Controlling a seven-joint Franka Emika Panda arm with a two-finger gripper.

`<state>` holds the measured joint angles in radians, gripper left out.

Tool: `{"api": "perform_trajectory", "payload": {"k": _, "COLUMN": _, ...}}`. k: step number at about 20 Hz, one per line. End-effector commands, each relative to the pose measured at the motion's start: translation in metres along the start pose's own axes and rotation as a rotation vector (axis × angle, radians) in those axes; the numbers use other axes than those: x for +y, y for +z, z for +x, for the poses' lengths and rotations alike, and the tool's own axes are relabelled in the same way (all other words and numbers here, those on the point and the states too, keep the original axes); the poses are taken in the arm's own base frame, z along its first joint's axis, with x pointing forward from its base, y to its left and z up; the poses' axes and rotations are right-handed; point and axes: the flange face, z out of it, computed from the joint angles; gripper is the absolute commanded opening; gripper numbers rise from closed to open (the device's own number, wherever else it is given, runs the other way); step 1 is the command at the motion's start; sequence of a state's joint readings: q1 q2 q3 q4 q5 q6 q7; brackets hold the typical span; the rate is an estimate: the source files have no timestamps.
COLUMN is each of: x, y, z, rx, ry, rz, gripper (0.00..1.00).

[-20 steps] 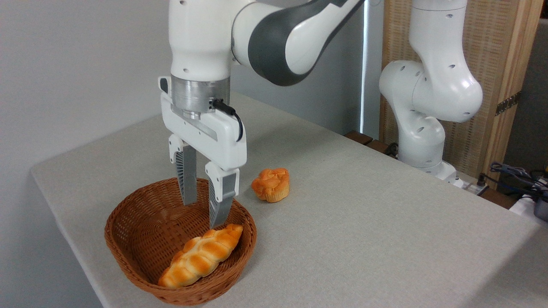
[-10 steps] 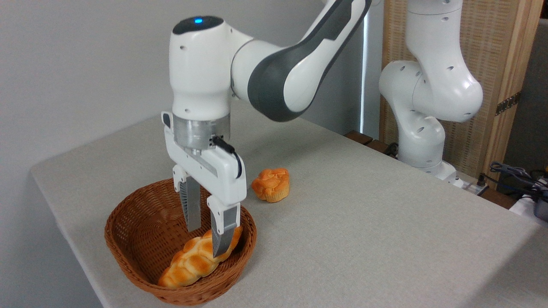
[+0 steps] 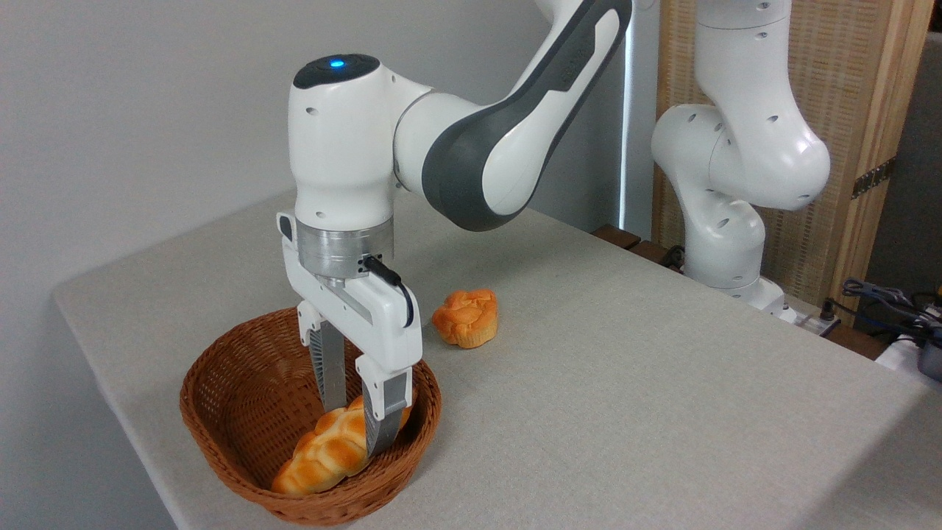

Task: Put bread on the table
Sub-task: 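Close the gripper on the braided loaf and lift it from the basket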

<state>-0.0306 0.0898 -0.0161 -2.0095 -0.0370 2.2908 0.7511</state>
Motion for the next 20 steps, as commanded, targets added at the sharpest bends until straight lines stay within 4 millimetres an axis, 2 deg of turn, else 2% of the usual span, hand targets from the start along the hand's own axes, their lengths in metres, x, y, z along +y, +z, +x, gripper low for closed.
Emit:
{"api": "perform_trajectory", "payload": {"k": 1, "x": -0.0038, "y": 0.0068, "z": -0.0013, "rx": -0.002, "ry": 0.019, "rz": 0.016, "gripper": 0.88}}
{"api": "perform_trajectory", "payload": {"k": 4, "x": -0.0037, "y": 0.0077, "z": -0.0014, "rx": -0.003, "ry": 0.017, "rz": 0.014, "gripper": 0.64}}
{"api": "perform_trajectory", "payload": {"k": 6, "x": -0.0037, "y": 0.0077, "z": -0.0014, "rx": -0.003, "ry": 0.018, "rz": 0.014, "gripper": 0.55}}
{"api": "perform_trajectory", "payload": {"k": 11, "x": -0.0032, "y": 0.0072, "z": -0.0005, "rx": -0.002, "ry": 0.017, "rz": 0.013, "gripper": 0.49}}
{"api": "perform_trajectory", "payload": {"k": 17, "x": -0.0036, "y": 0.0028, "z": 0.0017, "rx": 0.011, "ry": 0.010, "rz": 0.013, "gripper": 0.49}}
{"api": "perform_trajectory", "payload": {"k": 20, "x": -0.0027, "y": 0.0016, "z": 0.0035, "rx": 0.013, "ry": 0.008, "rz": 0.013, "gripper": 0.46}}
